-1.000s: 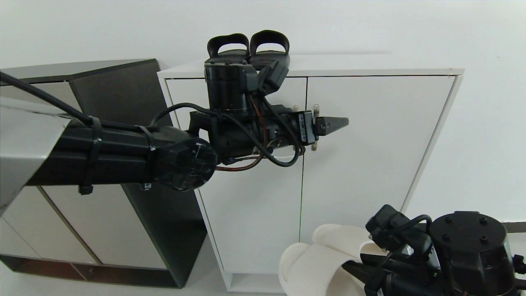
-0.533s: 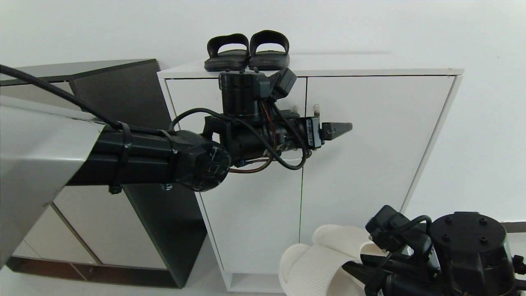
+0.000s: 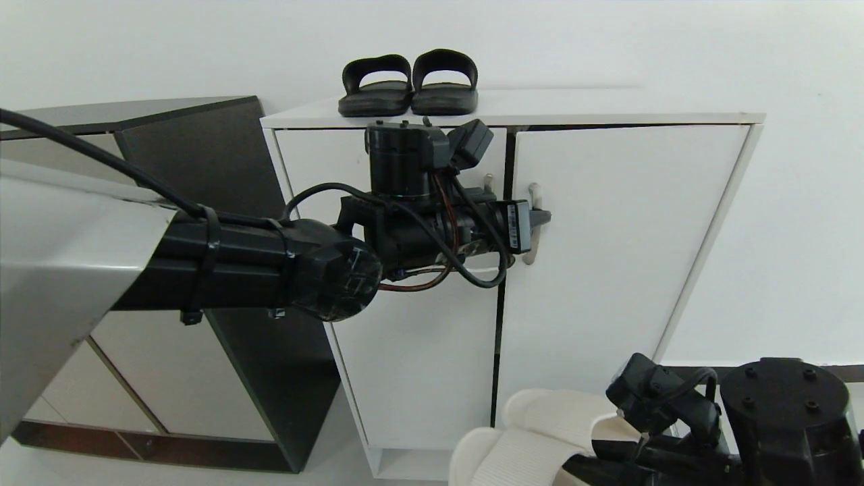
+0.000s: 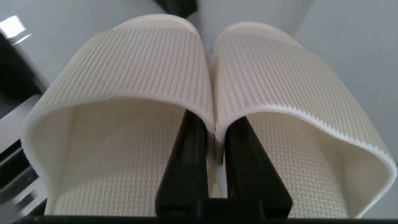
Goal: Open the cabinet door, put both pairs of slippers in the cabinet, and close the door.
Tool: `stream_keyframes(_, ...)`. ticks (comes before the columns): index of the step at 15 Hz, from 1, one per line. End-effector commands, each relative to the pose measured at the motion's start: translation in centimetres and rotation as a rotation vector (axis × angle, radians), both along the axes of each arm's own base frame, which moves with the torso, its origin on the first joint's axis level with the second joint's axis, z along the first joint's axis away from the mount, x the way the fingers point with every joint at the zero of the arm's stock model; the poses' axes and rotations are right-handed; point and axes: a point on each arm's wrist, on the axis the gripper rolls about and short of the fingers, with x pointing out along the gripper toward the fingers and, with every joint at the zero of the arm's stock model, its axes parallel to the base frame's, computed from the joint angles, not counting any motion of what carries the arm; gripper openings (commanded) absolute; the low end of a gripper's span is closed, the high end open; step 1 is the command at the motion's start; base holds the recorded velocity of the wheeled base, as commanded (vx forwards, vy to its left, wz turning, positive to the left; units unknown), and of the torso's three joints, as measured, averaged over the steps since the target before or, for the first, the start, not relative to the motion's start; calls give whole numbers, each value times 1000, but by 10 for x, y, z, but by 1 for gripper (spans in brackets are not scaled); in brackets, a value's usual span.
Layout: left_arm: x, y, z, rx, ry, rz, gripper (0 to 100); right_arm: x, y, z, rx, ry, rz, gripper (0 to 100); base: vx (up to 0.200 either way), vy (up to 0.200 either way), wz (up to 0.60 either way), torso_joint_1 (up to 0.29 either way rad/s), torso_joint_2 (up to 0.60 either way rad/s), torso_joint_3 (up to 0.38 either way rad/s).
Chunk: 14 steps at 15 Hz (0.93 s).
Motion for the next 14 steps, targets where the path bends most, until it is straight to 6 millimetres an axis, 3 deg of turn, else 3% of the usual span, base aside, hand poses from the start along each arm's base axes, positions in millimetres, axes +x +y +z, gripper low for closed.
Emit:
stream_keyframes(1,-17,3,11,-14,-12,-21,0,-9,-9,4,25,-6,50,0,0,0,0,0,0,0)
stream_keyframes(6,-54,7,15,-2,-4,-75,0,-23,-22,-2,3,-27,209,0,0,0,0,0,0,0)
stream_keyframes(9,-75,19,10,13,5,-91,0,-23,-22,-4,-5,-22,209,0,0,0,0,0,0,0)
stream_keyframes(11,-94,37,3,-19,-25,-80,0,-23,-22,-4,-5,-22,209,0,0,0,0,0,0,0)
stream_keyframes(14,-84,55,-3,-67,-68,25,0,-23,-22,-5,-10,-24,212,0,0,0,0,0,0,0)
